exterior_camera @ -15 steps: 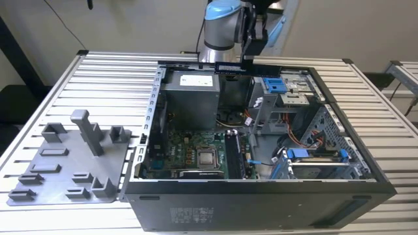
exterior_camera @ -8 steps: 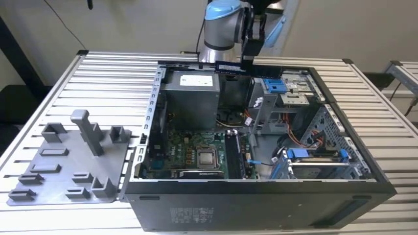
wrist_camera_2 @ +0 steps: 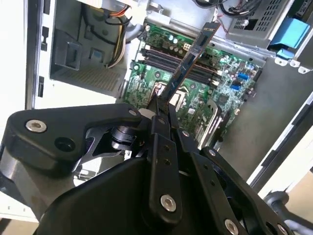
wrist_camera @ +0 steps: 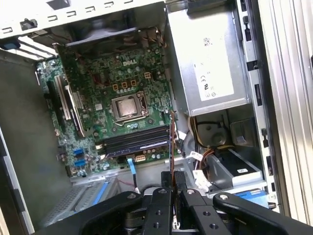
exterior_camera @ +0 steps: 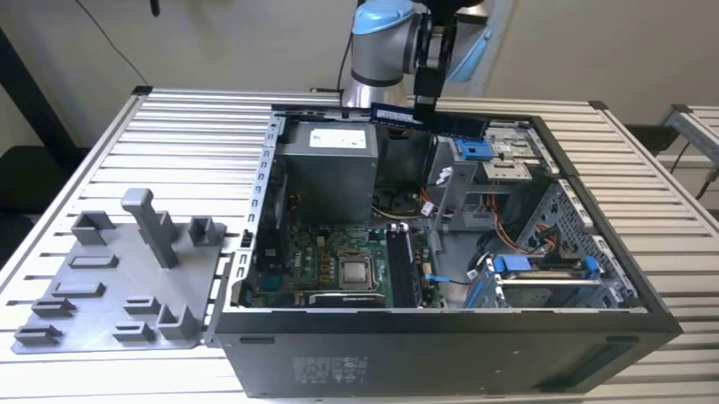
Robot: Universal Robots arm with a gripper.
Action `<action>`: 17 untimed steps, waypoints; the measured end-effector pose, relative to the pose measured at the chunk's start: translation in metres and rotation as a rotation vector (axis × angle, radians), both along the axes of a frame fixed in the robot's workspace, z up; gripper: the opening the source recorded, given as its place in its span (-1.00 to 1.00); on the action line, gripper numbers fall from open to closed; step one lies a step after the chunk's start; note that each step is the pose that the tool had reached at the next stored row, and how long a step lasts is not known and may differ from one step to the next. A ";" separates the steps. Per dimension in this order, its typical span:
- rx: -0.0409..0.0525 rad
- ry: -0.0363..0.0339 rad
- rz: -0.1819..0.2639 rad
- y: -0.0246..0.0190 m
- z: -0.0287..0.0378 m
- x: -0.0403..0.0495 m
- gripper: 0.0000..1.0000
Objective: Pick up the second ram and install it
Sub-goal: 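Insert the second ram into the second slot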
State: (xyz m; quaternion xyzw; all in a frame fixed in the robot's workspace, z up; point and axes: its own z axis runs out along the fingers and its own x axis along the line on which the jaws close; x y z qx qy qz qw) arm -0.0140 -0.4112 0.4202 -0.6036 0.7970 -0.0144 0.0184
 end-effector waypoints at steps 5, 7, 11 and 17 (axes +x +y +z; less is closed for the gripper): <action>0.0001 0.0000 -0.053 0.0000 -0.0003 0.0000 -0.73; 0.0000 0.0000 -0.072 0.0000 -0.0004 0.0000 -0.73; 0.0000 0.0000 -0.105 0.0000 -0.0007 0.0000 -0.73; 0.0001 -0.0001 -0.147 0.0000 -0.0011 0.0000 -0.73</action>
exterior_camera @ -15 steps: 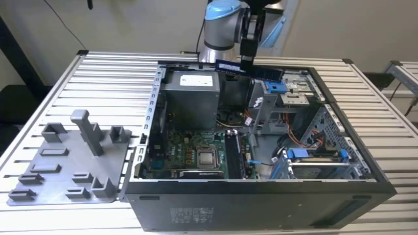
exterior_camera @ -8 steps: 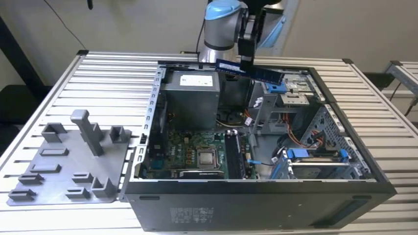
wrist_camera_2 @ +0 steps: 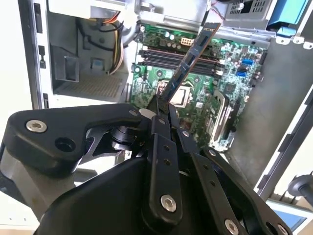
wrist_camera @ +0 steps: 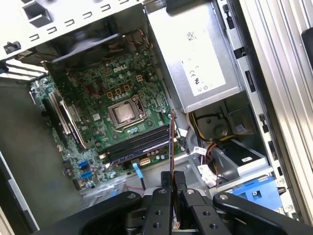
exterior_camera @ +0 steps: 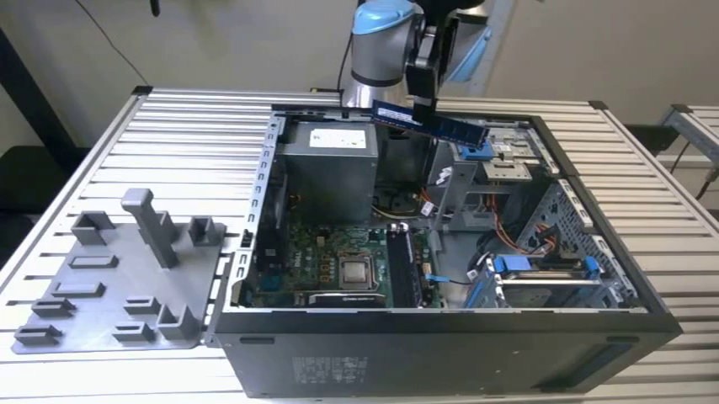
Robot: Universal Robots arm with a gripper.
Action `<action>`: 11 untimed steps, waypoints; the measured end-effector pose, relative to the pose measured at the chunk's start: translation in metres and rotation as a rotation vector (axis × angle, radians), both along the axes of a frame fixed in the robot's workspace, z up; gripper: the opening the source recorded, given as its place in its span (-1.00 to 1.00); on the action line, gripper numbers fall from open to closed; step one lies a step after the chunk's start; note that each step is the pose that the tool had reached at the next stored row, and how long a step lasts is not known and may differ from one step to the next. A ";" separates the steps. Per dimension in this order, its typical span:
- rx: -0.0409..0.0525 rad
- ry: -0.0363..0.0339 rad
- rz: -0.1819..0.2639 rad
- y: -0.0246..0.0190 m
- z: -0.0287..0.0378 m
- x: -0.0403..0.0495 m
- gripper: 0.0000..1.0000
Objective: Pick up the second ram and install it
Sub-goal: 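Insert the second ram into the second slot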
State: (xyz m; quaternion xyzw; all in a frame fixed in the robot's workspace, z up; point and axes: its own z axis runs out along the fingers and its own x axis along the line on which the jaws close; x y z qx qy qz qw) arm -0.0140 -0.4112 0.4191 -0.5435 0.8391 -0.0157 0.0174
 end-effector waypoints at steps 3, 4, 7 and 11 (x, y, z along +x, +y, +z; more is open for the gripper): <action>0.0000 0.0000 -0.021 0.0000 -0.0001 0.0000 -0.73; 0.0000 0.0001 -0.028 0.0000 -0.0002 0.0000 -0.73; -0.0001 0.0001 -0.055 0.0000 -0.0003 0.0000 -0.73; 0.0000 0.0000 -0.100 0.0000 -0.0005 0.0000 -0.73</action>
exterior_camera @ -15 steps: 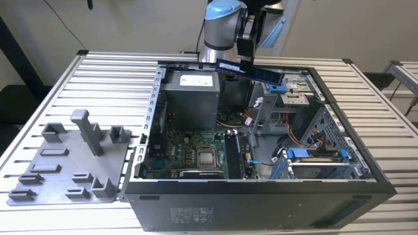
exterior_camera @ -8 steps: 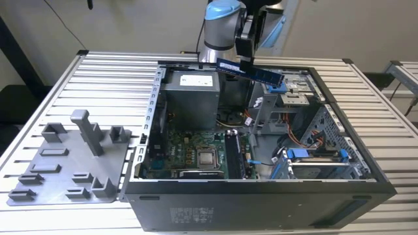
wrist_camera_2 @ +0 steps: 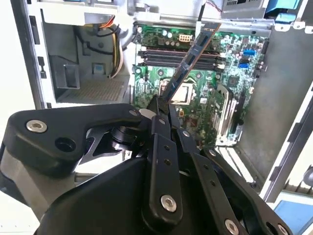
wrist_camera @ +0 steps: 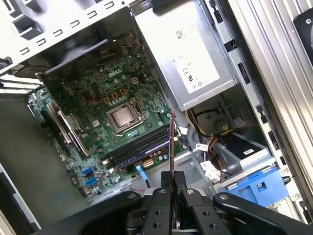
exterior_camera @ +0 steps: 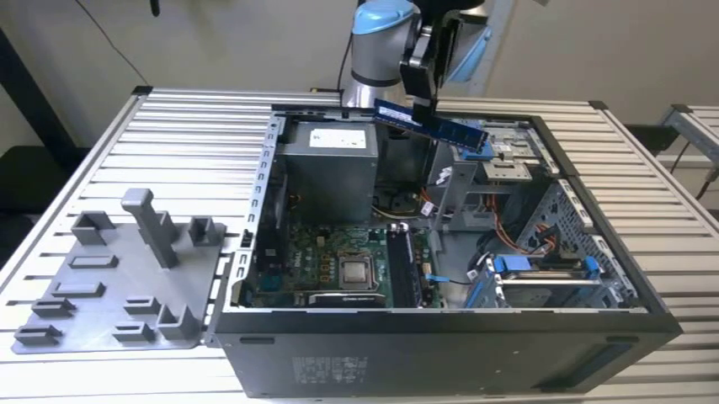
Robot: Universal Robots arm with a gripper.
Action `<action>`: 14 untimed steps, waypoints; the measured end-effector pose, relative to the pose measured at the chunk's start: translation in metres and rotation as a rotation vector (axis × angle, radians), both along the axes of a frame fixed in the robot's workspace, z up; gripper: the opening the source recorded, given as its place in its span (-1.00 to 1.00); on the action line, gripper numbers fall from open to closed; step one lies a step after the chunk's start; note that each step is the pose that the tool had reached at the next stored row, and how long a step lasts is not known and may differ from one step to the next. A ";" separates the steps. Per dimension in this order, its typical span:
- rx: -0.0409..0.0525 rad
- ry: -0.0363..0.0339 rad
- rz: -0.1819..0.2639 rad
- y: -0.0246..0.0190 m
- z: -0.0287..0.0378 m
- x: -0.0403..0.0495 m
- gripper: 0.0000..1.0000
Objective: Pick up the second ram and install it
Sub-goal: 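Insert the second ram into the second slot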
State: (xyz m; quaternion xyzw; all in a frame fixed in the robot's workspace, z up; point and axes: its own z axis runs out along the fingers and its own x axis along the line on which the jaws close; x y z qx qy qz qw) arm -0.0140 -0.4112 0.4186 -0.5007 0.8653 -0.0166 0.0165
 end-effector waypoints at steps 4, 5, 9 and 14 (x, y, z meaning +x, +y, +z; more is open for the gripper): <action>0.0000 0.0000 -0.047 0.0000 -0.0002 0.0000 -0.73; 0.0001 0.0000 -0.058 0.0000 -0.0003 0.0000 -0.73; 0.0000 0.0000 -0.102 0.0000 -0.0005 0.0000 -0.73; 0.0000 0.0000 -0.154 0.0000 -0.0007 0.0000 -0.73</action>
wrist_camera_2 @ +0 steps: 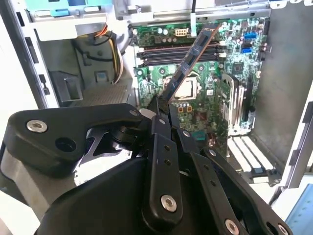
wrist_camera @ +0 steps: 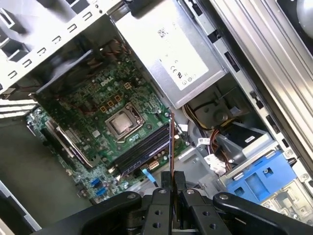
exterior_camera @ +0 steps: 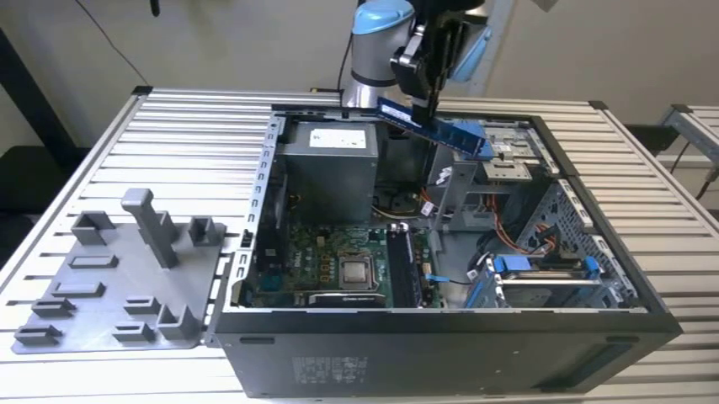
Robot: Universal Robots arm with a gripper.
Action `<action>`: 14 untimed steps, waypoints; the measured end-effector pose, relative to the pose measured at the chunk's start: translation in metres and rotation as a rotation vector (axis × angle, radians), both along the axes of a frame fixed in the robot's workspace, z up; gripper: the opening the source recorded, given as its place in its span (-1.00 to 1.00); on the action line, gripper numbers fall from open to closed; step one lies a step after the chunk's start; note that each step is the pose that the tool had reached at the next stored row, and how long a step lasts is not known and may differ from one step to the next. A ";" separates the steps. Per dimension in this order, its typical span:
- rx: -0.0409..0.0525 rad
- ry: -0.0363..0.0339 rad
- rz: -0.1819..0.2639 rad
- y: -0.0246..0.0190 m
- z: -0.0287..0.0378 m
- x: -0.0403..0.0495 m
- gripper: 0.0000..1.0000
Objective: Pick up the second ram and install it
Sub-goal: 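Insert the second ram into the second slot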
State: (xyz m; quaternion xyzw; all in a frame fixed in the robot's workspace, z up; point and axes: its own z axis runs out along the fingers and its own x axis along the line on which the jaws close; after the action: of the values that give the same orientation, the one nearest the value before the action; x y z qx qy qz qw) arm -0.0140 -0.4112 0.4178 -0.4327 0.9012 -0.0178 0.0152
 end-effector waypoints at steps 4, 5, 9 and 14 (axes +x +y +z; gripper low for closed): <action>0.0001 0.0000 -0.042 0.0000 -0.0004 0.0000 -0.73; 0.0001 0.0000 -0.055 0.0000 -0.0006 0.0000 -0.73; -0.0002 0.0001 -0.104 -0.0002 -0.0009 0.0000 -0.73; 0.0001 0.0000 -0.157 -0.0012 -0.0017 0.0000 -0.73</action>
State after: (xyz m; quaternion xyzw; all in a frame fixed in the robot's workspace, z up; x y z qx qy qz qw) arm -0.0140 -0.4124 0.4162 -0.3605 0.9324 -0.0189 0.0138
